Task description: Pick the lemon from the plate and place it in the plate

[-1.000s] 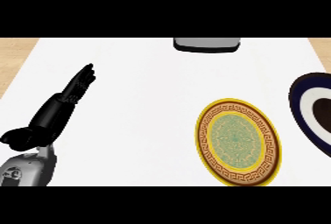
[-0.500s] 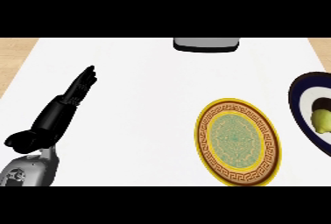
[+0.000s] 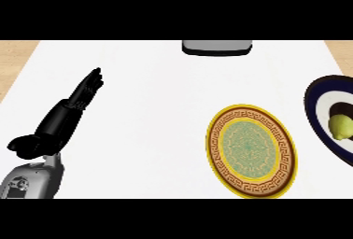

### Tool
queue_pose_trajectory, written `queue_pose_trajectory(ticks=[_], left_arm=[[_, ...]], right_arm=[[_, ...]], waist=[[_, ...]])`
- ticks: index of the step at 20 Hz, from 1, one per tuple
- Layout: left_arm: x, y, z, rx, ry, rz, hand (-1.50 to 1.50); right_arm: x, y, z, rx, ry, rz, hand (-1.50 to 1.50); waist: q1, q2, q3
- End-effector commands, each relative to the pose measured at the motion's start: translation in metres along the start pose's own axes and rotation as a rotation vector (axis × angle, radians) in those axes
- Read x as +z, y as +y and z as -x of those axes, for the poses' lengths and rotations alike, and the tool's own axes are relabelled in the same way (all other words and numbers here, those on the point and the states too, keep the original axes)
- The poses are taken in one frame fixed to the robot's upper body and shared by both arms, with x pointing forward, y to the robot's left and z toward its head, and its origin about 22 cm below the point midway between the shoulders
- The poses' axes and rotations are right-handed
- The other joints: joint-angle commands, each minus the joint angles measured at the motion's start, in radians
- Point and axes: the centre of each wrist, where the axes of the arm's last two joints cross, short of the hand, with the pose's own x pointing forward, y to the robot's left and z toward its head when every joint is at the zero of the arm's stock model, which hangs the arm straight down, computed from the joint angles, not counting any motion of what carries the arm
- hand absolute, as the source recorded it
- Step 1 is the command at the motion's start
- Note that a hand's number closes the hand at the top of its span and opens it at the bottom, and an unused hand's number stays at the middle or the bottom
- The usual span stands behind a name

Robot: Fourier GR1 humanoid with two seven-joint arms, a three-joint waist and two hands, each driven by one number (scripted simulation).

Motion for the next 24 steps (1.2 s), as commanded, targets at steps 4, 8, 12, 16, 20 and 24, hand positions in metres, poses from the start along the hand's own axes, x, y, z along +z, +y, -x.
queue_pose_trajectory(ticks=[4,8,12,16,20,24], left_arm=[[0.003,0.006,-0.002,0.006,-0.011,-0.031,0.0],[0.007,0.009,-0.002,-0.018,0.009,-0.025,0.0],[0.007,0.006,-0.004,0.004,-0.004,-0.015,0.0],[0.011,0.006,0.001,0.002,0.016,-0.043,0.0],[0.013,0.005,-0.001,0.008,0.007,-0.027,0.0],[0.014,0.006,0.002,-0.002,0.006,-0.031,0.0]], right_arm=[[0.025,-0.008,0.012,-0.458,-0.018,-0.038,-1.5],[0.03,-0.052,-0.008,-0.517,-0.029,-0.053,-1.5],[0.034,-0.065,-0.014,-0.539,-0.041,-0.041,-1.5],[0.051,-0.083,-0.018,-0.546,-0.018,-0.05,-1.5],[0.051,-0.085,-0.02,-0.551,-0.019,-0.056,-1.5],[0.052,-0.097,-0.03,-0.541,-0.018,-0.089,-1.5]], waist=[[-0.008,0.001,0.004],[-0.02,-0.003,0.004],[-0.014,0.001,0.008],[-0.033,0.0,0.01],[-0.027,0.0,0.013],[-0.036,0.001,0.012]])
